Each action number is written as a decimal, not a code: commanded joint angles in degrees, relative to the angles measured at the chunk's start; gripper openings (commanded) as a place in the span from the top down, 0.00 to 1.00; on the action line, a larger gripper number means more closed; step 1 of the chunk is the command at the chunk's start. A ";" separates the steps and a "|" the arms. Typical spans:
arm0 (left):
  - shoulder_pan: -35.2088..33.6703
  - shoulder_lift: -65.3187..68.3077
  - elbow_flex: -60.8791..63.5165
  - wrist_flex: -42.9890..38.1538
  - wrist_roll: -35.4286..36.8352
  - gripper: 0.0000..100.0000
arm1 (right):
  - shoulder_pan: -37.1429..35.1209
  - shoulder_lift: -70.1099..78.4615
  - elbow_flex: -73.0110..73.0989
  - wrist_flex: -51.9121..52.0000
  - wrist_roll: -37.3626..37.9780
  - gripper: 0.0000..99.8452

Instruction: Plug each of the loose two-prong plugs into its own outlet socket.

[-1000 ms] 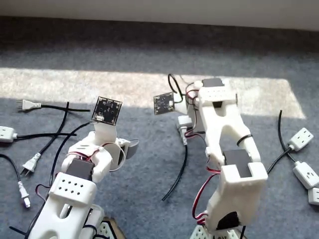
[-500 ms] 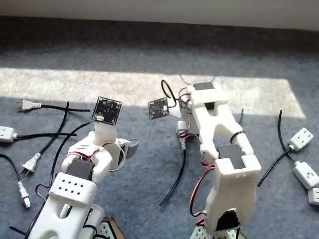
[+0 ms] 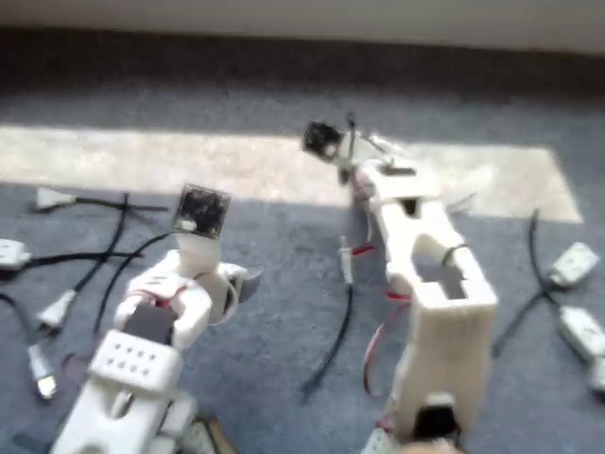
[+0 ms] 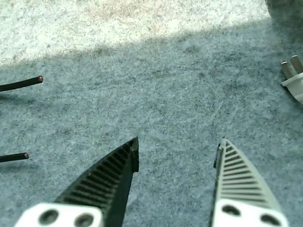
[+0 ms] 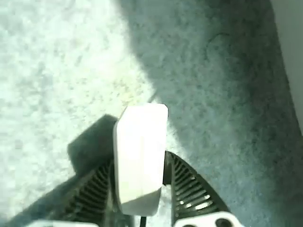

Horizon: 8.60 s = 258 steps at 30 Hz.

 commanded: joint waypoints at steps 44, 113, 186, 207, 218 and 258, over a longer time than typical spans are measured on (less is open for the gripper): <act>2.33 -0.22 3.30 -7.56 0.18 0.74 | 10.68 -78.37 68.53 0.57 -14.15 0.98; 5.32 -0.22 4.97 -10.29 0.26 0.73 | 3.47 -26.59 21.05 26.51 -49.93 0.78; 9.98 0.75 4.62 -13.98 3.60 0.73 | 28.79 -62.64 30.11 44.00 -56.26 0.78; 26.95 70.29 -71.16 18.73 25.49 0.74 | 25.98 -93.76 78.46 26.95 -70.33 0.78; 26.42 95.78 -98.51 38.77 28.92 0.74 | 24.31 -109.93 86.37 25.89 -70.07 0.78; 31.08 95.16 -120.84 57.23 7.38 0.99 | 24.66 -112.84 87.43 25.71 -70.07 0.78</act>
